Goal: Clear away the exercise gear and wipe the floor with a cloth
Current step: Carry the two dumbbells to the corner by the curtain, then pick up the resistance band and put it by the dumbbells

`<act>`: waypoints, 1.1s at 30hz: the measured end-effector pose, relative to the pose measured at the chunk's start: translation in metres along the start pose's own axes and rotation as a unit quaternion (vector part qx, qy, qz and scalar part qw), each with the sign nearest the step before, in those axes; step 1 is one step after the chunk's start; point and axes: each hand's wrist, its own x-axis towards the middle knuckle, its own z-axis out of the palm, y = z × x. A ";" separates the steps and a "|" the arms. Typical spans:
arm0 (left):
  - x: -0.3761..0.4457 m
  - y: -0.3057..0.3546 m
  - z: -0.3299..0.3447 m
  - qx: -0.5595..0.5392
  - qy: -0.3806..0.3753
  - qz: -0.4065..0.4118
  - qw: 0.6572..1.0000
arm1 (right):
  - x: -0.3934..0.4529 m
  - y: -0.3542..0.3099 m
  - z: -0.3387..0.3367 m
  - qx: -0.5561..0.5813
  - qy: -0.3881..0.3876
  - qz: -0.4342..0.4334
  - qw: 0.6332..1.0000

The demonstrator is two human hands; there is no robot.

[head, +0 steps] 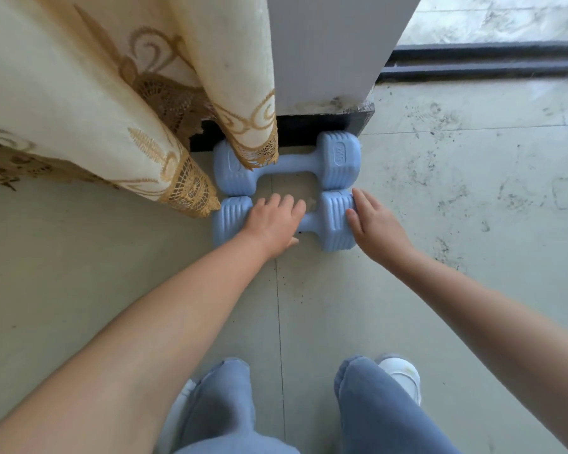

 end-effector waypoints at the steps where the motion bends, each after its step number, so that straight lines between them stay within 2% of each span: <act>1: -0.012 0.000 -0.009 -0.006 -0.039 -0.016 0.999 | -0.007 -0.005 -0.008 -0.033 -0.020 0.009 0.999; 4: -0.056 0.005 -0.047 -0.038 -0.056 -0.045 0.997 | -0.041 -0.034 -0.041 -0.129 -0.055 0.010 0.990; 10: -0.171 0.010 -0.156 -0.122 -0.062 -0.119 0.983 | -0.133 -0.127 -0.138 -0.219 -0.059 -0.060 0.972; 14: -0.261 0.005 -0.235 -0.176 -0.035 -0.232 0.956 | -0.192 -0.188 -0.212 -0.260 -0.060 -0.155 0.951; 18: -0.370 0.004 -0.295 -0.204 -0.021 -0.378 0.903 | -0.252 -0.258 -0.270 -0.314 -0.089 -0.280 0.903; 23: -0.527 0.054 -0.334 -0.232 -0.001 -0.542 0.807 | -0.359 -0.342 -0.299 -0.359 -0.107 -0.441 0.816; 27: -0.647 0.144 -0.338 -0.280 0.038 -0.662 0.694 | -0.480 -0.379 -0.285 -0.389 -0.109 -0.565 0.719; 30: -0.719 0.235 -0.330 -0.308 0.021 -0.735 0.604 | -0.586 -0.372 -0.262 -0.393 -0.125 -0.647 0.642; 33: -0.773 0.349 -0.319 -0.345 0.005 -0.788 0.509 | -0.694 -0.328 -0.236 -0.401 -0.151 -0.711 0.559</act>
